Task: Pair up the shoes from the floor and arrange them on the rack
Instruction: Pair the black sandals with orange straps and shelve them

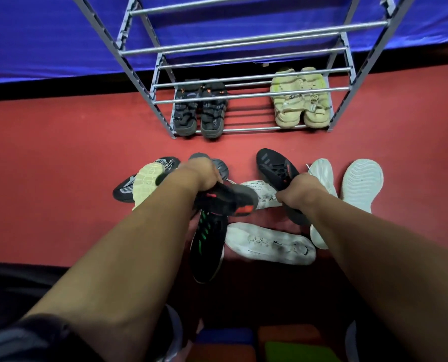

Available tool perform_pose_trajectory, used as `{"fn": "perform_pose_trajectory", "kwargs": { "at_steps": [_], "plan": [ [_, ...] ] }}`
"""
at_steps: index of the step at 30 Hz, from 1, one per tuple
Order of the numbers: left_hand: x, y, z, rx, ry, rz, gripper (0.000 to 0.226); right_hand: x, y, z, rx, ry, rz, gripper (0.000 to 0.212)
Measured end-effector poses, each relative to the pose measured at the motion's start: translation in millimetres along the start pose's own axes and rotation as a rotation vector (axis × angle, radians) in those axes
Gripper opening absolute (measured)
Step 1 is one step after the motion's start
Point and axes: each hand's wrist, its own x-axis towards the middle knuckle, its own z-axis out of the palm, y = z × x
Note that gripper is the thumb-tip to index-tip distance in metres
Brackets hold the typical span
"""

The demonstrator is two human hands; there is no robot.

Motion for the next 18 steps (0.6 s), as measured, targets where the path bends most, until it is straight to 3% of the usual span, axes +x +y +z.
{"fn": "perform_pose_trajectory", "kwargs": {
  "at_steps": [3, 4, 6, 8, 10, 13, 16, 18],
  "plan": [
    [8.9, 9.1, 4.8, 0.19, 0.327, 0.05, 0.048, 1.5, 0.9, 2.4, -0.025, -0.001, -0.013, 0.045],
    [8.0, 14.6, 9.6, 0.154, 0.425, 0.071, 0.054, 1.0, 0.7, 3.8, -0.038, 0.002, -0.014, 0.048],
    [2.3, 27.7, 20.7, -0.018, 0.504, -0.056, 0.056, -0.3, 0.4, 7.7, -0.066, 0.003, -0.023, 0.052],
    [-3.7, 38.9, 36.9, -0.247, 0.42, -0.34, 0.072, -0.2, -0.3, 11.7, -0.086, 0.01, -0.035, 0.061],
    [-4.0, 45.8, 58.2, -0.39, 0.193, -0.515, 0.108, 0.5, -0.3, 14.7, -0.1, 0.007, -0.051, 0.068],
    [-6.9, 50.3, 90.5, -0.267, 0.059, -0.497, 0.143, 2.6, 1.6, 18.3, -0.085, -0.004, -0.034, 0.078],
    [-11.7, 53.1, 101.3, -0.229, 0.117, -0.461, 0.141, 2.7, 3.6, 22.2, -0.106, -0.031, 0.004, 0.106],
    [-13.6, 51.9, 100.4, -0.284, 0.107, -0.467, 0.143, 1.4, 4.4, 25.8, -0.149, -0.063, -0.022, 0.111]
  ]
}}
